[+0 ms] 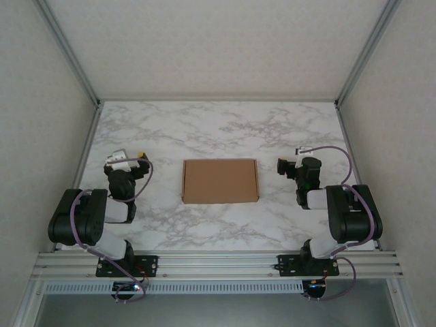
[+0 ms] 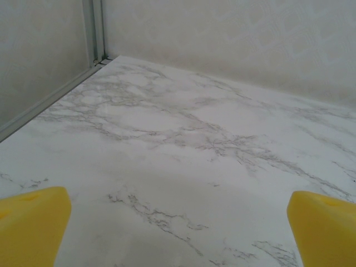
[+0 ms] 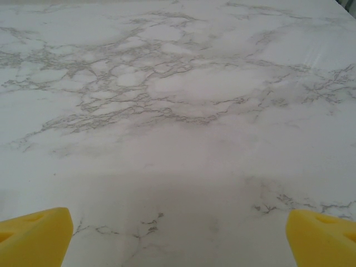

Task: Fold the paper box

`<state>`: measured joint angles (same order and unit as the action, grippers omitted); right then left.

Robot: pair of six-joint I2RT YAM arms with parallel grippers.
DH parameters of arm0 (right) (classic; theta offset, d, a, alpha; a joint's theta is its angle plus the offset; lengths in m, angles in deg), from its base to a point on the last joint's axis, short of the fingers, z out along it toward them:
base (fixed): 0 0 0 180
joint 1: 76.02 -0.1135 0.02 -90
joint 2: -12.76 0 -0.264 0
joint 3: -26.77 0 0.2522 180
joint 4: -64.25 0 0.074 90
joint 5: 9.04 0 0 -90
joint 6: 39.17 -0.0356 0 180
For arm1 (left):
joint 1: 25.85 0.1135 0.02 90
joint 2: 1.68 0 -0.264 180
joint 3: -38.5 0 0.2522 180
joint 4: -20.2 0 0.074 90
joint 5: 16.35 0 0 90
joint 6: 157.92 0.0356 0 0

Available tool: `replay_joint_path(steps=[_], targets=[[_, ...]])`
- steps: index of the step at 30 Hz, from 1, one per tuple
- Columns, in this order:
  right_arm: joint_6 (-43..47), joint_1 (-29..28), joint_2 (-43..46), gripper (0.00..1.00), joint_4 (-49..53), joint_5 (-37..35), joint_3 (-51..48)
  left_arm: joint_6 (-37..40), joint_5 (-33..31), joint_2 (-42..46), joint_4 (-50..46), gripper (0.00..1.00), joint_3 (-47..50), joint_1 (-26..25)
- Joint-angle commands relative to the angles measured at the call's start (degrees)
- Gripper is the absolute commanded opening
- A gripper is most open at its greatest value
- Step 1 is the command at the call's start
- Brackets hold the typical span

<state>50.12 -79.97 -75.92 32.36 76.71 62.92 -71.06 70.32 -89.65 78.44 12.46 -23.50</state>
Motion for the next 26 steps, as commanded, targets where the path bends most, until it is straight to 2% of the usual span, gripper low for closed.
replay_joint_path(steps=[1, 26], targets=[[-0.2, 0.4, 0.4, 0.99, -0.9, 0.5, 0.6, 0.1, 1.0, -0.1, 2.0, 1.00, -0.6, 0.3], [-0.2, 0.4, 0.4, 0.99, -0.7, 0.5, 0.7, 0.1, 1.5, -0.1, 1.9, 1.00, -0.6, 0.5]])
